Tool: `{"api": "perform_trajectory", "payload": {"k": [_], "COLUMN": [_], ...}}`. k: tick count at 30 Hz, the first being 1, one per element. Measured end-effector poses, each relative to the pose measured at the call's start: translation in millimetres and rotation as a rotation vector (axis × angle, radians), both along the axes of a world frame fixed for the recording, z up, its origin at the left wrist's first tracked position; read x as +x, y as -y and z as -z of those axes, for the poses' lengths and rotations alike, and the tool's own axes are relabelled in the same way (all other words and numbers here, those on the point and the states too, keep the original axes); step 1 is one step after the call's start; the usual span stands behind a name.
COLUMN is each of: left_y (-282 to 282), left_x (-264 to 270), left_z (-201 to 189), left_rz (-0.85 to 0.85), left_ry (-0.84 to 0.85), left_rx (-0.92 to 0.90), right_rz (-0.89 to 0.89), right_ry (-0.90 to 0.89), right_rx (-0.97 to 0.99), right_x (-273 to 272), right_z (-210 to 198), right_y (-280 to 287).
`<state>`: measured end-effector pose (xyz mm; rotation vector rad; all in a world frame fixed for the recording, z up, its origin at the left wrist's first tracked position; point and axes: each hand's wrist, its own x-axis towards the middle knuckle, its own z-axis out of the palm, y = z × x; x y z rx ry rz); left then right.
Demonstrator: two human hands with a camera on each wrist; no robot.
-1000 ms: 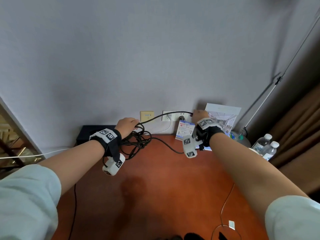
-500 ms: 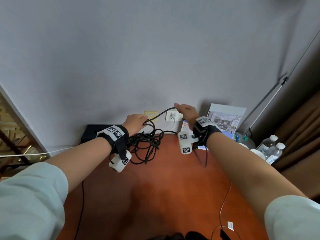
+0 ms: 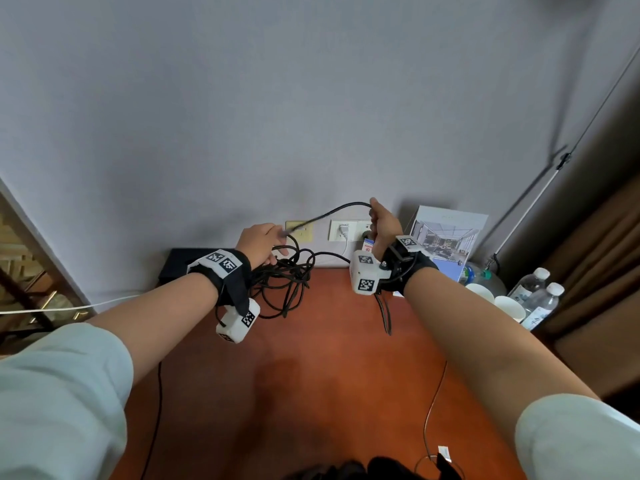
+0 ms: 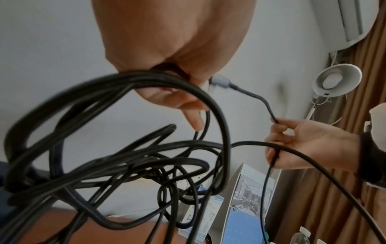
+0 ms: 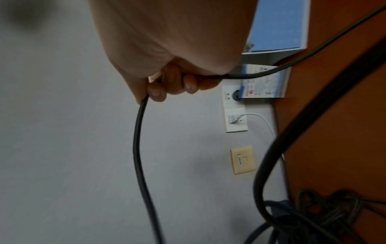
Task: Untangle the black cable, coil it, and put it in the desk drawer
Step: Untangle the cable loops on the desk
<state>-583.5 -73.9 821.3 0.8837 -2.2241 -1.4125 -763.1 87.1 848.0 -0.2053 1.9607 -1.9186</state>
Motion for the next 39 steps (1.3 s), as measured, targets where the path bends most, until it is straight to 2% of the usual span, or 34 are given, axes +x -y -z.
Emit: {"api": "perform_trajectory", "payload": {"k": [2,5,7,8,11,15,18,21,24,26,27,29,30,32,34,36,38,39], "left_y": [2.8,1.6,0.1,-0.1,0.7,7.0,10.6,11.7,13.1,14.0,14.5,15.4,15.2,14.2,10.8,7.7,5.7,4.8], "left_x": [3.0,4.9,6.3,7.1,9.9,13.3,16.4,17.2,15.5,13.5,12.0,8.5,6.7,5.0,4.9,4.8,4.7,4.3], "left_z": [2.7,2.1,-2.1,-3.9,-7.3,-4.5,-2.6,-1.4,2.1,5.9,8.0,12.1,13.5,14.3,11.5,8.3,4.8,3.1], "left_rz": [-0.012,0.032,0.063,0.071,0.066,0.028,0.007,-0.025,-0.063,-0.085,-0.094,-0.112,-0.121,-0.140,-0.144,-0.136,-0.119,-0.109], "left_ry": [0.005,0.040,0.038,0.027,-0.002,-0.032,-0.046,-0.052,-0.068,-0.066,-0.068,-0.073,-0.078,-0.088,-0.081,-0.088,-0.111,-0.124], "left_rx": [-0.054,-0.159,-0.199,-0.205,-0.218,-0.201,-0.188,-0.190,-0.145,-0.106,-0.089,-0.059,-0.045,-0.022,-0.003,0.033,0.089,0.125], "right_rz": [0.011,-0.079,-0.116,-0.195,-0.356,-0.402,-0.524,-0.529,-0.576,-0.553,-0.478,-0.216,-0.168,-0.234,-0.413,-0.592,-0.656,-0.660], "right_ry": [0.035,-0.167,-0.232,-0.239,-0.166,-0.128,-0.262,-0.214,-0.343,-0.433,-0.466,-0.585,-0.658,-0.769,-0.771,-0.711,-0.675,-0.613], "right_rx": [0.083,0.541,0.748,0.815,0.751,0.952,1.033,0.982,0.970,0.758,0.633,0.425,0.371,0.307,0.332,0.490,0.676,0.705], "right_x": [-4.7,-6.9,-6.4,-4.6,-3.6,-22.4,-6.7,4.9,6.1,9.9,10.9,13.8,21.5,38.3,51.4,54.5,51.1,49.4], "right_z": [3.5,11.2,19.6,22.9,38.6,60.3,55.6,50.5,38.1,32.5,29.0,25.3,20.2,11.8,9.0,19.4,30.7,34.6], "right_y": [-4.2,-8.8,-9.0,-10.2,-10.9,-7.2,-13.8,-12.6,-10.8,-4.2,0.6,7.0,7.4,7.2,5.8,6.2,6.2,6.4]}}
